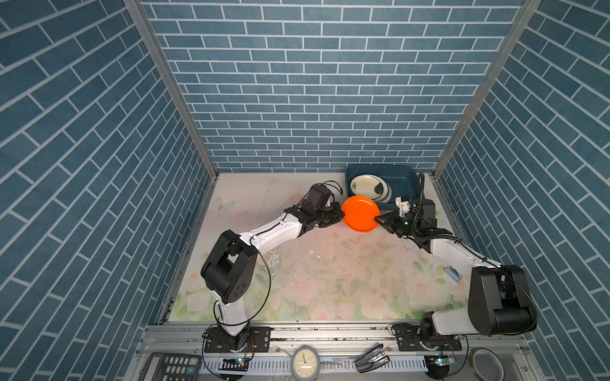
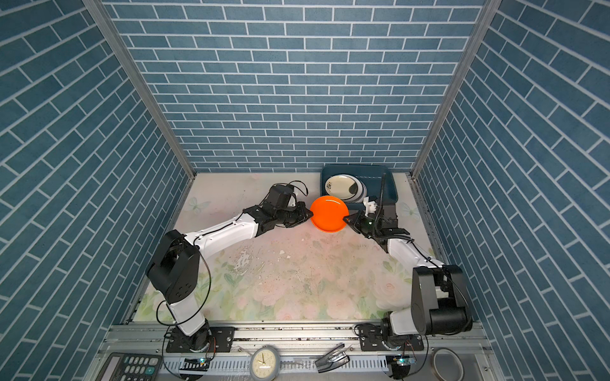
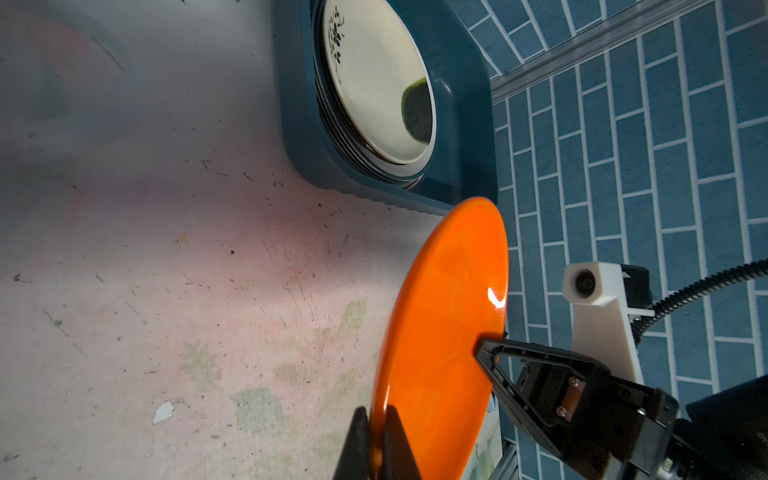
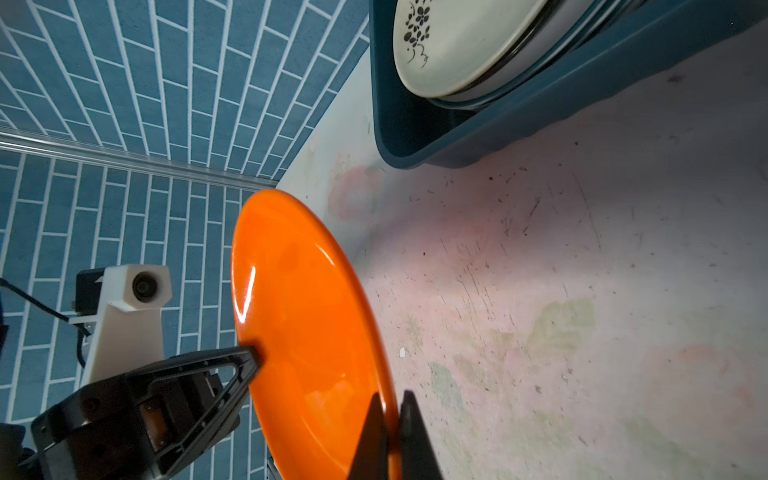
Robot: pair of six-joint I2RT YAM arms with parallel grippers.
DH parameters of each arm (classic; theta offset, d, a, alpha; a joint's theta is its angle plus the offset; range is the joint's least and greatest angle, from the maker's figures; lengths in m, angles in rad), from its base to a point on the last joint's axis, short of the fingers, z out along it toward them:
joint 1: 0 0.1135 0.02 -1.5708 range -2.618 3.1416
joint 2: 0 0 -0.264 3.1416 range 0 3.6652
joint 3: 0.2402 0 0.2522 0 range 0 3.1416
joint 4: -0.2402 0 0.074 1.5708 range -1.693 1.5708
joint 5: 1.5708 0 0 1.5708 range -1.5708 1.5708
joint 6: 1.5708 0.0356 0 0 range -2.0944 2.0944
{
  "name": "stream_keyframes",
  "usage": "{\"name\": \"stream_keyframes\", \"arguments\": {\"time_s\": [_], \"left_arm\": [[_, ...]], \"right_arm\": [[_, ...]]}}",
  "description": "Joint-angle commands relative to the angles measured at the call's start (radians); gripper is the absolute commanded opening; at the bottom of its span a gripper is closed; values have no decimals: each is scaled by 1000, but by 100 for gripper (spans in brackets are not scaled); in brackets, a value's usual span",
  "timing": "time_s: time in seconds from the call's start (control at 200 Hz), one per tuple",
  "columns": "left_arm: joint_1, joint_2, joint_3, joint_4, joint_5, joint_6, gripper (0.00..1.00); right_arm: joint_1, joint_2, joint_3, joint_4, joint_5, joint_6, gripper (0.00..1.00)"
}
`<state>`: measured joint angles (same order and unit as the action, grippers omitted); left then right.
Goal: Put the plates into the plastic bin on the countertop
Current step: 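Carry the orange plate into the bin with right gripper while left gripper withdraws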
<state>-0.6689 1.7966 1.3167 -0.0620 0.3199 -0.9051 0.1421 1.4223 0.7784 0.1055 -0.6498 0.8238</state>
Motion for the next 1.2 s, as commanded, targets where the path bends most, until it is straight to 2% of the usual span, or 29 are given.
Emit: {"name": "stream_keyframes", "arguments": {"time_s": [0.0, 0.115, 0.14, 0.28, 0.465, 0.74, 0.88, 1.0, 1.19], "left_arm": [[5, 1, 2, -12, 12, 62, 51], [29, -39, -12, -29, -19, 113, 94], [38, -52, -19, -29, -29, 124, 99], [82, -143, -62, -64, -99, 190, 100], [146, -276, -128, -152, -223, 279, 99], [243, -481, -258, -218, -393, 347, 99], [292, -535, -310, -228, -402, 338, 100], [303, -550, -327, -242, -403, 335, 100], [309, -539, -324, -259, -401, 334, 100]], "right_arm": [[-2, 8, 28, 54, 27, 45, 0], [-24, 24, 46, 18, 76, 51, 0], [-33, 30, 53, 15, 76, 49, 0], [-69, 51, 106, -20, 87, 37, 0], [-86, 84, 234, -151, 194, -48, 0], [-97, 275, 495, -300, 327, -170, 0], [-96, 415, 625, -301, 296, -178, 0], [-95, 535, 715, -273, 197, -135, 0], [-94, 645, 804, -226, 148, -102, 0]]}}
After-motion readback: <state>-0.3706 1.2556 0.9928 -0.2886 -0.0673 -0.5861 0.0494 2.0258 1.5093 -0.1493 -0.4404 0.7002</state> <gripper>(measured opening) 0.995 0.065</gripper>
